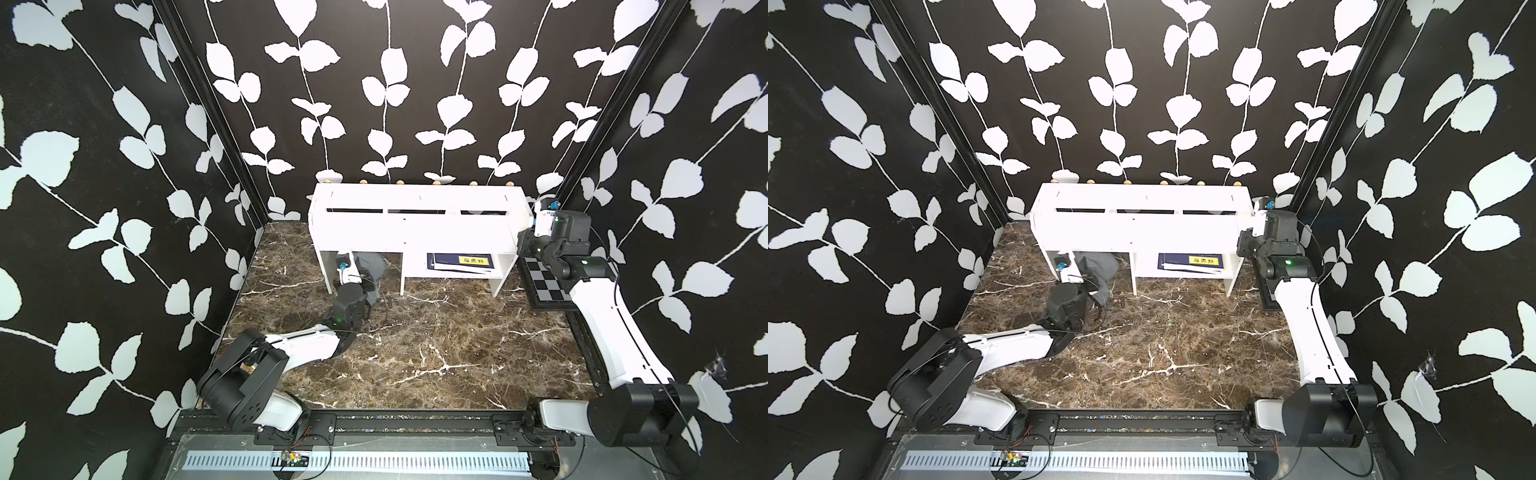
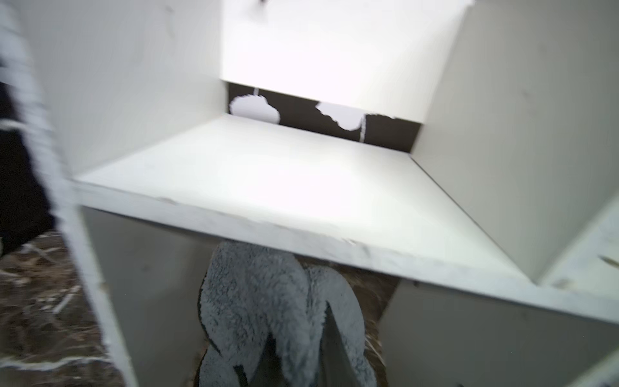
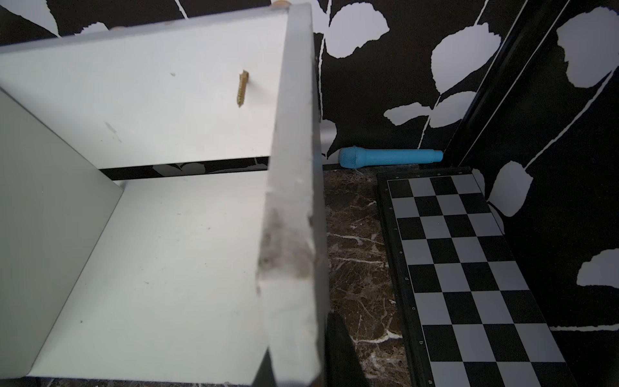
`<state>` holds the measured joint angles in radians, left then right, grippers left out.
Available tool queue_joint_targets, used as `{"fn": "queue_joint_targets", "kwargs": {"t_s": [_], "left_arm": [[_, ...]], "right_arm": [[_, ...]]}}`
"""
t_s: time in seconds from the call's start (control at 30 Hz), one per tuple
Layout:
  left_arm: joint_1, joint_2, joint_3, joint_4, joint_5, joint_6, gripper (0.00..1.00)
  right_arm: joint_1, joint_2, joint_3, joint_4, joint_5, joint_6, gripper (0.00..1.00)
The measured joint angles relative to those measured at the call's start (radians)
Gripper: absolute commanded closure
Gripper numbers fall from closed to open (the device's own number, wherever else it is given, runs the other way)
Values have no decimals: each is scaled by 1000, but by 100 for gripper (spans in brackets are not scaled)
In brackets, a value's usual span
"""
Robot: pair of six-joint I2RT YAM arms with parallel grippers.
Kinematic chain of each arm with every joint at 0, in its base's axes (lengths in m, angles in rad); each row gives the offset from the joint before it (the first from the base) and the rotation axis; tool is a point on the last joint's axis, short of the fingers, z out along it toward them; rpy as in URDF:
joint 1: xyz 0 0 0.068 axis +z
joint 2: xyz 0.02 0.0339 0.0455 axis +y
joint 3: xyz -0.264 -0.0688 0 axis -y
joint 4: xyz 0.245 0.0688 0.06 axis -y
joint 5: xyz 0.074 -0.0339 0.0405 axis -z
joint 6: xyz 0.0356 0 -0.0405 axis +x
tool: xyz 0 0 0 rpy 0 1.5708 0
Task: Wipe the bookshelf clean with a cloth
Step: Wipe the dust from the shelf, then place the cleaning item at the center of the board.
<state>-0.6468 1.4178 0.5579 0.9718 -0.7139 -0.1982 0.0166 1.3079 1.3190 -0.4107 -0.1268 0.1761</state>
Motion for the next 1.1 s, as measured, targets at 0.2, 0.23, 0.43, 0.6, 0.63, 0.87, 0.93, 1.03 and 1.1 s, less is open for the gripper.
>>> {"fn": "queue_joint_targets", "kwargs": {"t_s": [0.2, 0.23, 0.43, 0.6, 0.63, 0.87, 0.93, 1.03, 1.1], "left_arm": [[21, -24, -29, 0, -89, 31, 100], [21, -23, -37, 0, -94, 29, 100], [21, 25, -99, -55, -107, -36, 100], [13, 32, -149, -140, -86, -138, 100], [7, 31, -150, -153, -81, -149, 100], [-62, -16, -151, -195, 32, -225, 100], [-82, -32, -151, -195, 80, -249, 100], [-125, -34, -151, -190, 161, -272, 100], [-154, -29, -151, -183, 214, -286, 100]], "right_arm": [[0, -8, -20, 23, 0, 0, 100], [0, -12, -27, 32, 0, 0, 100], [0, -18, -39, 48, 0, 1, 100], [0, -24, -39, 39, 4, -1, 81], [0, -28, -39, 31, 3, 8, 69], [6, -148, -37, 12, -46, 98, 27], [16, -192, -37, 1, -43, 101, 26], [45, -254, -42, -25, -26, 95, 25], [69, -291, -48, -45, -10, 85, 25]]}}
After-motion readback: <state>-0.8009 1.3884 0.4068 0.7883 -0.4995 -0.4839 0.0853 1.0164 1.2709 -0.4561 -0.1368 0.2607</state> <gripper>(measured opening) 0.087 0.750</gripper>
